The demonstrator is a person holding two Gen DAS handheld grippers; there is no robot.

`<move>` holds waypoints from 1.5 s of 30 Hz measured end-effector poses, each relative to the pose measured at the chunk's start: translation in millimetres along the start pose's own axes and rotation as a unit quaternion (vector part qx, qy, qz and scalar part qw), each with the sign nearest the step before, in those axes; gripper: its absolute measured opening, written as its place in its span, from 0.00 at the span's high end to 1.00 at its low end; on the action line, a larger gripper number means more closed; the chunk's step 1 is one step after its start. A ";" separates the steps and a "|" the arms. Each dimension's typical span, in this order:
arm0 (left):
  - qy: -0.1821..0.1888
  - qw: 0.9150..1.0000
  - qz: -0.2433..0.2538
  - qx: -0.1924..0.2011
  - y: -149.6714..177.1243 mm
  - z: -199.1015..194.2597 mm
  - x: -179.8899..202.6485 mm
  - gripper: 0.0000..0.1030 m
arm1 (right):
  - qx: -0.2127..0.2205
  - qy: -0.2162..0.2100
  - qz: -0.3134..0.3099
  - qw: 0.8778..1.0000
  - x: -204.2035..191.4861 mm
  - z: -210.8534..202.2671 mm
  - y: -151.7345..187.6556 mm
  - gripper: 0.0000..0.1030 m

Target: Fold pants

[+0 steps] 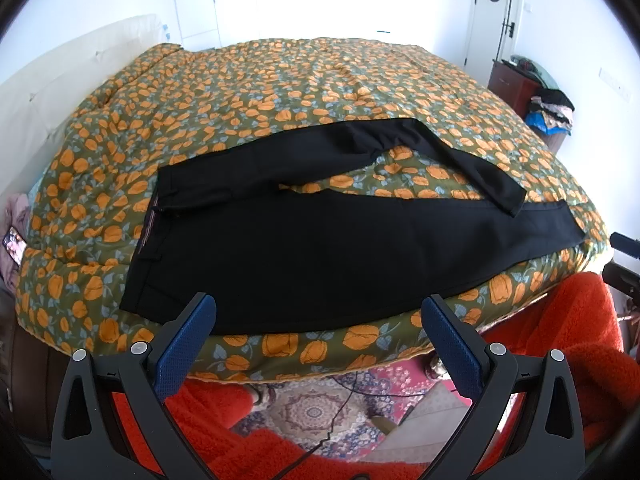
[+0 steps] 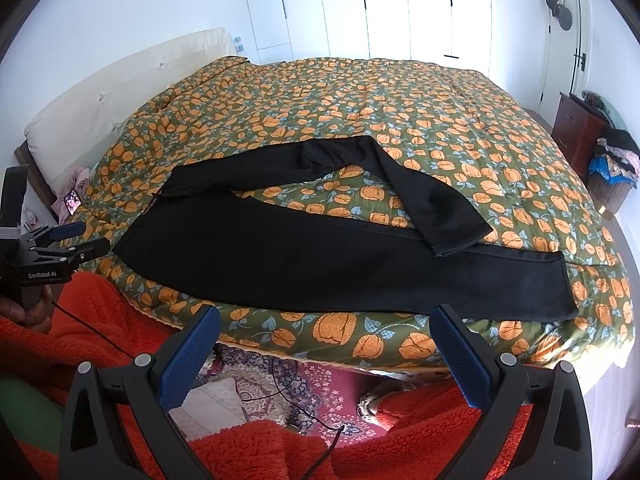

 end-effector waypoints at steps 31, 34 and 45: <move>0.005 1.000 0.005 0.020 -2.5 -15.2 2.3 0.01 | 0.025 -0.016 0.000 1.000 -3.0 -16.9 -4.7 0.00; 0.006 1.000 0.003 0.025 -3.8 -18.9 1.5 0.01 | 0.031 -0.011 -0.002 0.999 -4.8 -22.5 -5.8 0.00; 0.016 0.999 -0.013 0.049 -2.9 -40.9 -7.5 0.01 | 0.092 0.034 -0.004 0.995 -9.1 -69.1 -17.2 0.00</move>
Point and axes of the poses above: each gripper's, at about its wrist camera, not at the fingertips, and z roughly the way its jaws point, x to its right, y to its underside, the point moved 9 cm from there along z, roughly the way its jaws point, and after that the axes turned 11 degrees about -y, right-handed, at the moved point
